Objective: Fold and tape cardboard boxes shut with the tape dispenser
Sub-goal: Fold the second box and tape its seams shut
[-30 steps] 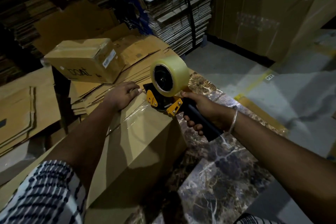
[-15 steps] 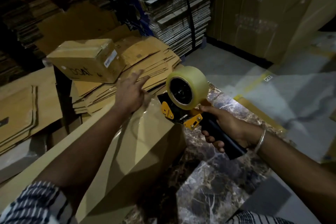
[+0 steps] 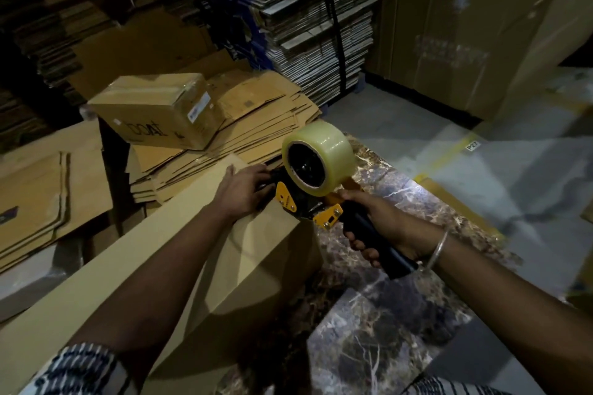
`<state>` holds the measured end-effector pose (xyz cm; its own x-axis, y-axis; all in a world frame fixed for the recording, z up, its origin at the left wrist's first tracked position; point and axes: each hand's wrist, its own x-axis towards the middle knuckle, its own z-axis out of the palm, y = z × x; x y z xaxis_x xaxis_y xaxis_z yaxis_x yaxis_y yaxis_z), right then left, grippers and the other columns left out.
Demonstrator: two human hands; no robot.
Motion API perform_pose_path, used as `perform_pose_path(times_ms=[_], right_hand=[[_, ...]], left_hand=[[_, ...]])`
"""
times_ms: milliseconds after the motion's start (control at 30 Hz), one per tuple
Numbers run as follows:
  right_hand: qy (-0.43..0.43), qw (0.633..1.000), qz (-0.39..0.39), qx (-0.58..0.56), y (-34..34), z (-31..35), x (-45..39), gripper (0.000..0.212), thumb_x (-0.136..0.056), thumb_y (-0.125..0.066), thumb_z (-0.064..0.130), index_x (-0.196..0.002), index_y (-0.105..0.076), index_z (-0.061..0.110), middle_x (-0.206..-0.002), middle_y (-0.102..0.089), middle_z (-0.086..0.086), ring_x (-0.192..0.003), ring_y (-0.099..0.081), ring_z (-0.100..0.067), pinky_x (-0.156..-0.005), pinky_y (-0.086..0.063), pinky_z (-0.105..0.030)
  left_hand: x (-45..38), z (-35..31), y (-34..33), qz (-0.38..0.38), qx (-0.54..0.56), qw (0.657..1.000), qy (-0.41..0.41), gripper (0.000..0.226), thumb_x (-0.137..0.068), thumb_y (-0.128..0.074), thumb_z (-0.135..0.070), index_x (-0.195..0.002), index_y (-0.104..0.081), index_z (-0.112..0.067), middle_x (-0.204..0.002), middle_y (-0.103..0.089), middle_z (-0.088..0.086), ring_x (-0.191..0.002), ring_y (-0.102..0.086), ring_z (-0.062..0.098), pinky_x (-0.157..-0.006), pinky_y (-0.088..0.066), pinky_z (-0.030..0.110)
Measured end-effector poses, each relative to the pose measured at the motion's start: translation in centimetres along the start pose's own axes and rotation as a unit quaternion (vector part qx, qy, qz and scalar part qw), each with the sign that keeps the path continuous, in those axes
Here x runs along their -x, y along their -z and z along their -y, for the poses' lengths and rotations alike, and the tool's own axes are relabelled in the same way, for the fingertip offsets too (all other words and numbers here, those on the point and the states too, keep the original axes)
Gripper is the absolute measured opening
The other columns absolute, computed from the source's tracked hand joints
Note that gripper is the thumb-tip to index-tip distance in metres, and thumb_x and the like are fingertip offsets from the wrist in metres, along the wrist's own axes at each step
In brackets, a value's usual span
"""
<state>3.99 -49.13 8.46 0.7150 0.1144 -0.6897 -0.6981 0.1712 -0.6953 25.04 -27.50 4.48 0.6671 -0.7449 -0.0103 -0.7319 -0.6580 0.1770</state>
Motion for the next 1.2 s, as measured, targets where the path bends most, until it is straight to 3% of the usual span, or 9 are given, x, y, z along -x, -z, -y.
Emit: perform_pose_path(times_ms=[167,367,533,600,700,767,867,1033,1200], right_hand=[[0.022,1.000,-0.002,0.011,-1.0,1.9,-1.3,0.068,-0.097,-0.032,0.066,-0.064,-0.055,0.011,-0.052,-0.044,-0.003,-0.036,-0.034,-0.016,-0.042,-0.026,-0.020],[0.000,1.000,0.000,-0.002,0.1,-0.9,-1.2,0.072,-0.093,-0.036,0.067,-0.055,-0.058,0.010,-0.051,-0.043,-0.004,-0.032,-0.035,-0.016,-0.037,-0.028,-0.017],[0.007,0.999,0.009,-0.047,0.0,-2.6,-0.6,0.060,-0.096,-0.032,0.057,-0.068,-0.045,0.006,-0.049,-0.042,-0.005,-0.028,-0.036,-0.016,-0.035,-0.027,-0.016],[0.019,0.999,0.005,-0.033,-0.1,-2.7,-0.6,0.059,-0.097,-0.030,0.056,-0.069,-0.045,0.006,-0.050,-0.042,-0.005,-0.029,-0.036,-0.016,-0.035,-0.027,-0.017],[0.040,0.998,-0.013,-0.043,-0.1,-3.0,-0.5,0.054,-0.100,-0.028,0.050,-0.071,-0.044,0.007,-0.049,-0.043,-0.004,-0.029,-0.035,-0.015,-0.036,-0.026,-0.017],[0.052,0.998,-0.015,-0.032,-0.4,-3.3,-0.5,0.055,-0.101,-0.027,0.050,-0.071,-0.044,0.007,-0.049,-0.042,-0.004,-0.030,-0.035,-0.014,-0.036,-0.026,-0.018],[0.061,0.997,-0.018,-0.035,-0.4,-3.6,-0.9,0.051,-0.102,-0.027,0.047,-0.071,-0.042,0.008,-0.048,-0.041,-0.003,-0.030,-0.034,-0.014,-0.036,-0.026,-0.018],[0.067,0.998,-0.014,-0.012,-0.5,-3.2,-1.6,0.053,-0.102,-0.026,0.048,-0.069,-0.041,0.009,-0.050,-0.040,-0.004,-0.031,-0.033,-0.015,-0.038,-0.025,-0.019],[0.108,0.994,-0.018,0.005,-0.2,-3.0,-4.7,0.057,-0.104,-0.024,0.051,-0.072,-0.044,0.008,-0.052,-0.043,-0.004,-0.036,-0.035,-0.014,-0.037,-0.028,-0.020]], left_hand=[[-0.1,0.7,0.4,-0.005,-0.004,0.996,0.090,0.057,-0.093,-0.026,-0.059,-0.123,-0.065,-0.031,-0.139,-0.055,-0.009,-0.142,-0.035,0.018,-0.103,-0.012,0.078],[0.0,0.9,0.4,-0.010,0.027,0.993,0.111,0.052,-0.100,-0.027,-0.065,-0.123,-0.065,-0.036,-0.142,-0.053,-0.011,-0.150,-0.024,0.019,-0.100,-0.011,0.084],[-0.1,0.7,0.4,-0.020,0.037,0.993,0.114,0.061,-0.097,-0.024,-0.069,-0.127,-0.064,-0.036,-0.146,-0.052,-0.012,-0.151,-0.022,0.017,-0.103,-0.005,0.081],[-0.1,0.2,0.3,-0.045,0.012,0.993,0.104,0.047,-0.103,-0.031,-0.058,-0.125,-0.065,-0.033,-0.142,-0.055,-0.011,-0.149,-0.027,0.018,-0.106,-0.005,0.078],[0.1,-1.2,-0.7,-0.088,0.025,0.994,0.063,0.024,-0.102,-0.050,-0.030,-0.122,-0.065,-0.033,-0.119,-0.067,-0.008,-0.127,-0.054,0.021,-0.114,-0.018,0.063],[0.5,-1.9,-1.3,-0.046,0.114,0.992,0.040,0.030,-0.097,-0.051,-0.035,-0.124,-0.065,-0.029,-0.102,-0.068,-0.008,-0.113,-0.061,0.021,-0.116,-0.018,0.054],[0.6,-1.7,-1.4,-0.007,0.142,0.990,0.009,0.059,-0.083,-0.043,-0.057,-0.127,-0.066,-0.025,-0.123,-0.067,-0.004,-0.121,-0.056,0.016,-0.120,-0.006,0.055],[0.1,-1.0,-1.3,-0.036,0.139,0.989,0.039,0.023,-0.095,-0.063,-0.027,-0.116,-0.070,-0.022,-0.119,-0.067,-0.003,-0.115,-0.057,0.018,-0.122,-0.010,0.052],[-0.4,-0.9,-0.5,-0.066,0.154,0.981,0.097,0.029,-0.092,-0.059,-0.036,-0.110,-0.072,-0.018,-0.122,-0.067,0.002,-0.114,-0.055,0.022,-0.120,-0.015,0.050]])
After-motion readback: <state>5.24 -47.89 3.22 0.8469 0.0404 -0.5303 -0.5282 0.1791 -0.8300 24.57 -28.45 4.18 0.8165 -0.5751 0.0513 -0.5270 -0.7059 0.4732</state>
